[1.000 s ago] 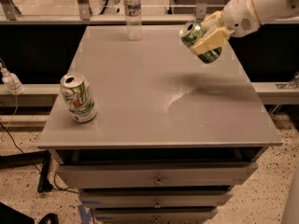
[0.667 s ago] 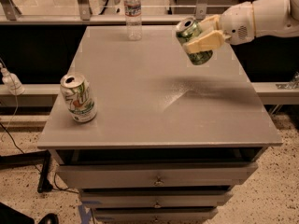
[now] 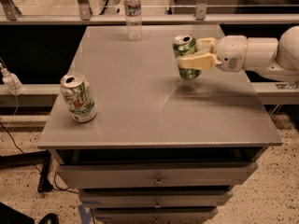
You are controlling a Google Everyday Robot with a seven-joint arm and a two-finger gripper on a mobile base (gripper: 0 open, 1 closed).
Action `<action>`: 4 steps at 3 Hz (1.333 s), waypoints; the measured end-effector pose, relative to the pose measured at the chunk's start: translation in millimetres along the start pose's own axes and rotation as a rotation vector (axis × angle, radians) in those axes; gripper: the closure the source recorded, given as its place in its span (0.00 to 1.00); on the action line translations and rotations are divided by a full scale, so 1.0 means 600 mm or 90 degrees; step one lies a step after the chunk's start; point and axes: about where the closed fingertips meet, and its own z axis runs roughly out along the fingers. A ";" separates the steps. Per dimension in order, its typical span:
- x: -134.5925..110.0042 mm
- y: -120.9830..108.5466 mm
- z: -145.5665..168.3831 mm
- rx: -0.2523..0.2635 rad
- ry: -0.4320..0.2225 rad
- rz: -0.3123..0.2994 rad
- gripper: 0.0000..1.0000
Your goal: Place green can upright
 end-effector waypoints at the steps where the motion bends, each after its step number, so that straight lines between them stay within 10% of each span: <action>1: 0.038 -0.008 -0.006 0.019 -0.048 0.011 1.00; 2: 0.067 -0.024 -0.020 0.041 -0.083 0.026 1.00; 4: 0.076 -0.035 -0.029 0.049 -0.088 0.039 0.59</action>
Offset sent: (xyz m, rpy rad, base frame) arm 0.0150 -0.0468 -0.0539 0.2009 -0.0262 -0.1126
